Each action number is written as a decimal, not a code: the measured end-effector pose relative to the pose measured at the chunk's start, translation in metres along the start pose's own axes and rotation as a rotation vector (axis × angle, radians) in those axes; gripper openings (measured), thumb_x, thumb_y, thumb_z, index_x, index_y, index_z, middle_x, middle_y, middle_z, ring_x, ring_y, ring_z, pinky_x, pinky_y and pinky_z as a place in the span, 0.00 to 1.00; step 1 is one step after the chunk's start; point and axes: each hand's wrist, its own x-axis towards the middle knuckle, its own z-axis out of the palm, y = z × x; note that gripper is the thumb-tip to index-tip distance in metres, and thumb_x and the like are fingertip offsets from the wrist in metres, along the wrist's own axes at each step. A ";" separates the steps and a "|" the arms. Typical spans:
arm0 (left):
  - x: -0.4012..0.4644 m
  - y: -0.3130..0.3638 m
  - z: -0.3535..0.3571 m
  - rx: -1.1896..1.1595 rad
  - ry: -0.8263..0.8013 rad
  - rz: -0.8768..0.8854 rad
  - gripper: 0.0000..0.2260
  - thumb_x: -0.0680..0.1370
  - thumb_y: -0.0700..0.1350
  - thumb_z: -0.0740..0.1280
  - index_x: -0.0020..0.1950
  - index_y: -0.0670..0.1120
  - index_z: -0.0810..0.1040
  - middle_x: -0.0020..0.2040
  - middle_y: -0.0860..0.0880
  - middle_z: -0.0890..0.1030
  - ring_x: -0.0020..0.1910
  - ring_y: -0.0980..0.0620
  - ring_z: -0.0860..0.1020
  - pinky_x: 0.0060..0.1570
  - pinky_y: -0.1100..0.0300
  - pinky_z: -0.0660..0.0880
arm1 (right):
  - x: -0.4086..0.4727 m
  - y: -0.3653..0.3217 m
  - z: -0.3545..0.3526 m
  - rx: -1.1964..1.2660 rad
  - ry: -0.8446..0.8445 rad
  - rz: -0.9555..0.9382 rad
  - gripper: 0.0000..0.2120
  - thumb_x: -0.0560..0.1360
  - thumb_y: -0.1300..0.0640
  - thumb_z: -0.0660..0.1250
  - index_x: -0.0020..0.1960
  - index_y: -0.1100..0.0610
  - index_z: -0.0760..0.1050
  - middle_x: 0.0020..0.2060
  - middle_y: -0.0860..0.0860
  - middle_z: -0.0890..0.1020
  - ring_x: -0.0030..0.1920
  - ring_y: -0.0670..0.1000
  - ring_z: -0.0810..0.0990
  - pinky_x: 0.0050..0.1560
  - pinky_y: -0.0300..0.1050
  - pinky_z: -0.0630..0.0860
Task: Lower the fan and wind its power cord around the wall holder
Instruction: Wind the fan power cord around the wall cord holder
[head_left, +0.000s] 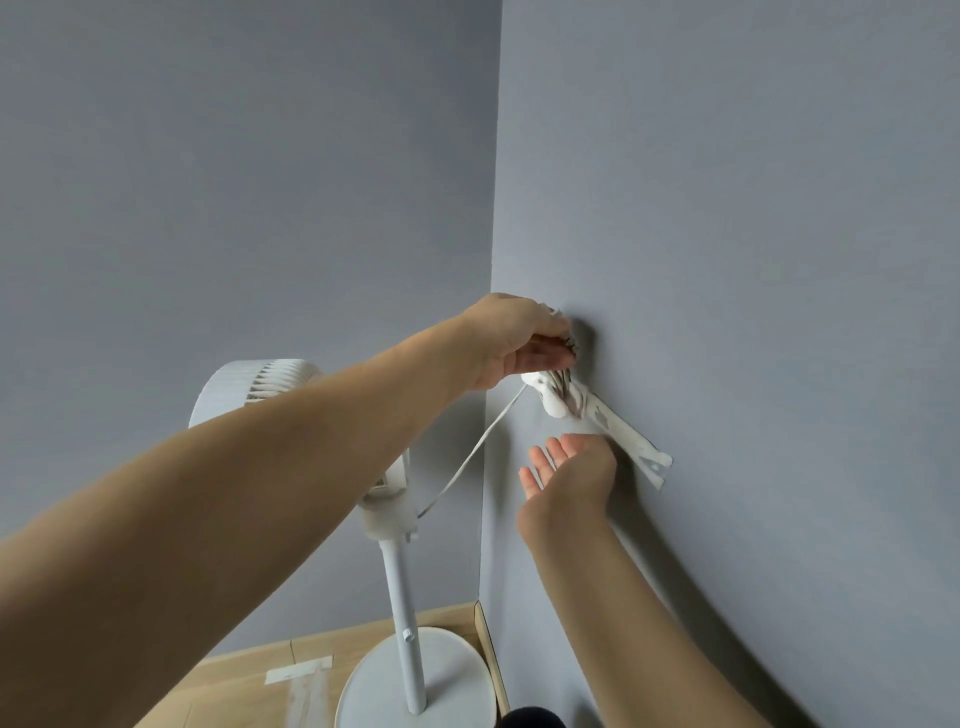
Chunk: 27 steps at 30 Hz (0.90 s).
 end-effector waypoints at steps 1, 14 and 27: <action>-0.002 -0.004 0.000 0.013 -0.012 -0.008 0.01 0.76 0.33 0.68 0.46 0.37 0.78 0.39 0.40 0.82 0.35 0.44 0.83 0.39 0.57 0.83 | -0.001 0.000 -0.005 -0.002 0.000 0.001 0.19 0.80 0.54 0.53 0.67 0.60 0.69 0.67 0.51 0.73 0.65 0.52 0.74 0.64 0.47 0.68; -0.023 -0.035 0.008 0.896 -0.172 0.391 0.14 0.69 0.38 0.75 0.52 0.46 0.78 0.49 0.48 0.83 0.47 0.47 0.83 0.53 0.50 0.79 | -0.004 0.000 -0.033 -0.129 -0.032 0.021 0.21 0.82 0.53 0.49 0.70 0.59 0.69 0.70 0.52 0.71 0.69 0.51 0.71 0.65 0.45 0.65; -0.014 -0.036 -0.009 1.161 -0.259 0.496 0.24 0.73 0.29 0.53 0.55 0.50 0.80 0.50 0.58 0.83 0.55 0.58 0.79 0.59 0.60 0.74 | -0.004 0.008 -0.037 -0.098 -0.140 -0.092 0.17 0.76 0.42 0.61 0.58 0.53 0.73 0.56 0.47 0.80 0.56 0.47 0.79 0.58 0.45 0.70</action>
